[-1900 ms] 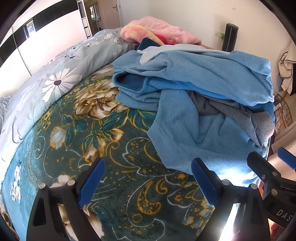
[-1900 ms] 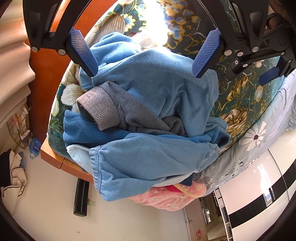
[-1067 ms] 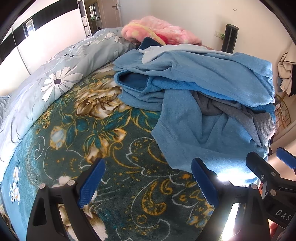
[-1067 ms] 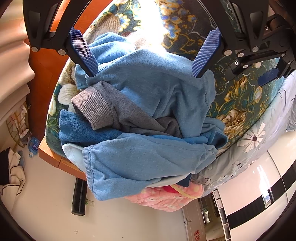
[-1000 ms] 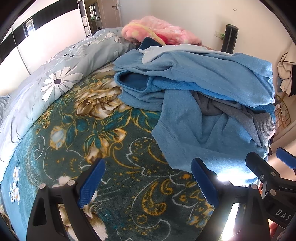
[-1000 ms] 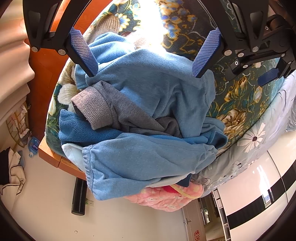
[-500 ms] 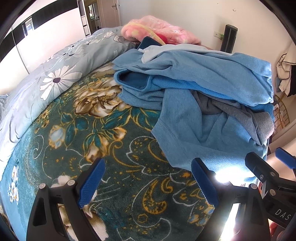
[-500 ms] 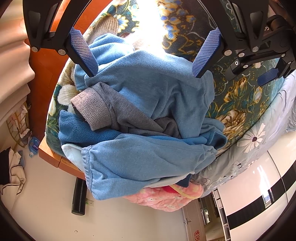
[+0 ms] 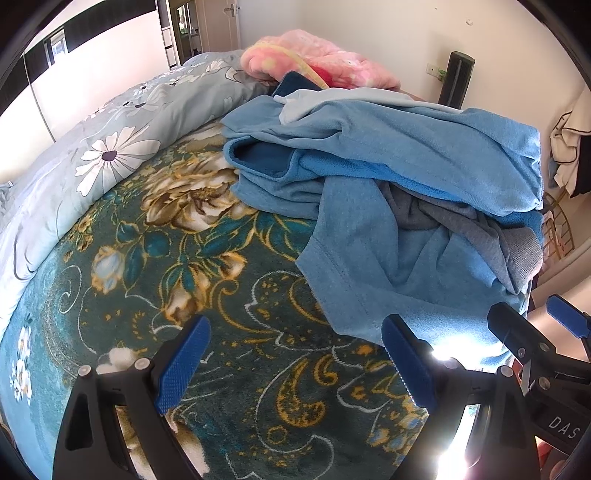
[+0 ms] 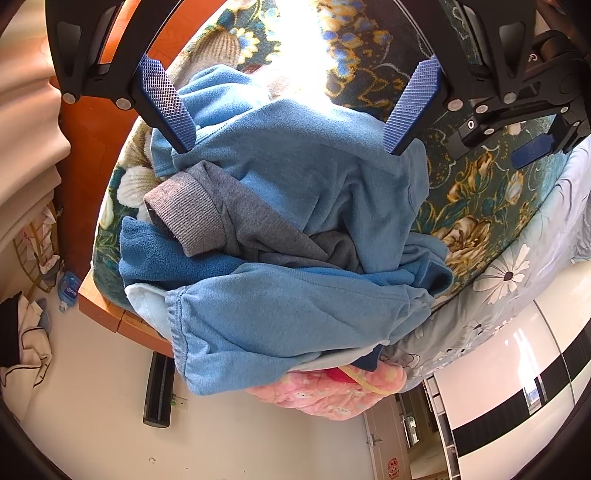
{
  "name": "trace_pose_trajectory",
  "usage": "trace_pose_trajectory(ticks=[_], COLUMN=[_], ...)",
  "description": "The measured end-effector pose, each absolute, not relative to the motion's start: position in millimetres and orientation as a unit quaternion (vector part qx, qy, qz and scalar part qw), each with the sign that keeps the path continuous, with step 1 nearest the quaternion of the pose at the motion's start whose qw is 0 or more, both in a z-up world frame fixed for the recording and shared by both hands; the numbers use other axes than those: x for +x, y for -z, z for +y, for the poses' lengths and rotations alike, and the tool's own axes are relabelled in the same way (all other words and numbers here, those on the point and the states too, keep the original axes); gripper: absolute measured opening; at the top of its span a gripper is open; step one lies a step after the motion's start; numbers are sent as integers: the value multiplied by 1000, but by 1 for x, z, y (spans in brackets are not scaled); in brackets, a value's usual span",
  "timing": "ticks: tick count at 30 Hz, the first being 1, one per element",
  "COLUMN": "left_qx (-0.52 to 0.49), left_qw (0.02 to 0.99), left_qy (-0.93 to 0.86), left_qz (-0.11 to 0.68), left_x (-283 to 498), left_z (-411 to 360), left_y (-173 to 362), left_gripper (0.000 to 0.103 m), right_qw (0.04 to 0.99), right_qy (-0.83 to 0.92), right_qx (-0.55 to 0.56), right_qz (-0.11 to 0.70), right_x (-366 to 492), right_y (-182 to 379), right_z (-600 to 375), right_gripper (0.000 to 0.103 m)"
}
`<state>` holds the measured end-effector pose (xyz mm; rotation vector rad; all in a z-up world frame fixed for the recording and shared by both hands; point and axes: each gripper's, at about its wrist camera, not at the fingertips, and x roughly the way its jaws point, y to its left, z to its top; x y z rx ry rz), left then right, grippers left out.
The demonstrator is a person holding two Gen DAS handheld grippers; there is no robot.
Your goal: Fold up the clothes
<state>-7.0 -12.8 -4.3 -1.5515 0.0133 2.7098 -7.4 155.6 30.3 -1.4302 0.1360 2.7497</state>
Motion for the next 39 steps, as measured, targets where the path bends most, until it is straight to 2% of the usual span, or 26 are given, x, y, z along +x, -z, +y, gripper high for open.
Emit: trace_pose_trajectory(ticks=[5, 11, 22, 24, 26, 27, 29, 30, 31, 32, 34, 39], left_qx=[-498, -494, -486, -486, -485, -486, -488, -489, -490, -491, -497, -497], left_qw=[17, 23, 13, 1, -9, -14, -25, -30, -34, -37, -47, -67], left_qy=[-867, -869, -874, -874, -874, -874, -872, -872, -871, -870, -866, -864], left_qz=[0, -17, -1, -1, -3, -5, -11, -13, -15, -17, -23, -47], left_x=[-10, -27, -59, -60, -60, -59, -57, -56, -54, -53, -48, -32], left_z=[-13, -17, -34, -41, -47, -50, -58, -63, -66, -69, -77, -100], left_y=[-2, -21, -58, -63, -66, -68, -71, -72, -73, -74, -76, -84], left_gripper=[95, 95, 95, 95, 95, 95, 95, 95, 95, 95, 95, 95], right_qw=[17, 27, 30, 23, 15, 11, 7, 2, -3, -9, -22, -105], right_qy=[-887, -901, -910, -904, -895, -891, -886, -883, -880, -877, -873, -873], right_qx=[-459, -433, -413, -427, -445, -453, -464, -469, -475, -481, -487, -474], right_qz=[39, 30, 13, 4, -2, -3, -4, 0, 4, 9, 16, 48], right_x=[-9, -21, -111, -127, -138, -141, -143, -142, -143, -143, -143, -143], right_y=[-37, -71, -108, -104, -98, -96, -93, -92, -92, -91, -95, -135], right_z=[157, 175, 224, 225, 225, 225, 226, 225, 225, 225, 221, 197], right_gripper=[103, 103, 102, 91, 72, 68, 50, 44, 32, 24, 13, 11])
